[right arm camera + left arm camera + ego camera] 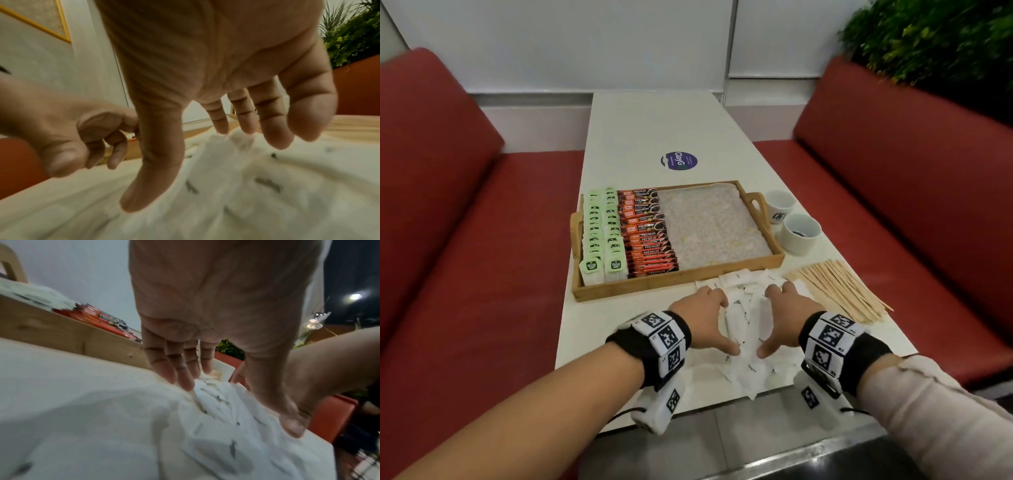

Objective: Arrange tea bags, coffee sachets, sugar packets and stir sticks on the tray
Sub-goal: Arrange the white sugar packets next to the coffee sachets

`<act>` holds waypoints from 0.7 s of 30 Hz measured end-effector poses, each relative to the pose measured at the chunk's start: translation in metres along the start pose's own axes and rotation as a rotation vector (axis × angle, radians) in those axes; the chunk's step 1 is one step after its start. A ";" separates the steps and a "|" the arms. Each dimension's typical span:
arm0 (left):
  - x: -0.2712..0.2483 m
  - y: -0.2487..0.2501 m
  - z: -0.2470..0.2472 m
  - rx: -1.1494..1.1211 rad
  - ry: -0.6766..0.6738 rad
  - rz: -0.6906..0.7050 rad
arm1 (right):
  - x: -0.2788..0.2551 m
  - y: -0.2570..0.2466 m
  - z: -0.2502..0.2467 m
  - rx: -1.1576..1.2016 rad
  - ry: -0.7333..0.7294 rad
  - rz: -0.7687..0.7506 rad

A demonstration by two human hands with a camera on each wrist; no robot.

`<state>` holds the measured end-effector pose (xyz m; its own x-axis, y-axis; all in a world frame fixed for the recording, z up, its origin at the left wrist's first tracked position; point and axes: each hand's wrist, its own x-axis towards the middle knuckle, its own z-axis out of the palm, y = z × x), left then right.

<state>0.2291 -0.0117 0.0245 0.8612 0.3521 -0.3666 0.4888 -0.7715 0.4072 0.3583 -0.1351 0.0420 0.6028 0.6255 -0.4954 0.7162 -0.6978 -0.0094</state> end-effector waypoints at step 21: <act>0.016 0.002 0.033 0.077 0.119 -0.107 | 0.019 -0.017 0.028 0.417 0.136 -0.050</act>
<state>0.2396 -0.0252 -0.0083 0.8175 0.4910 -0.3010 0.5703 -0.7631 0.3041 0.3480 -0.1212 0.0084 0.6319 0.6829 -0.3665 0.5593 -0.7292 -0.3943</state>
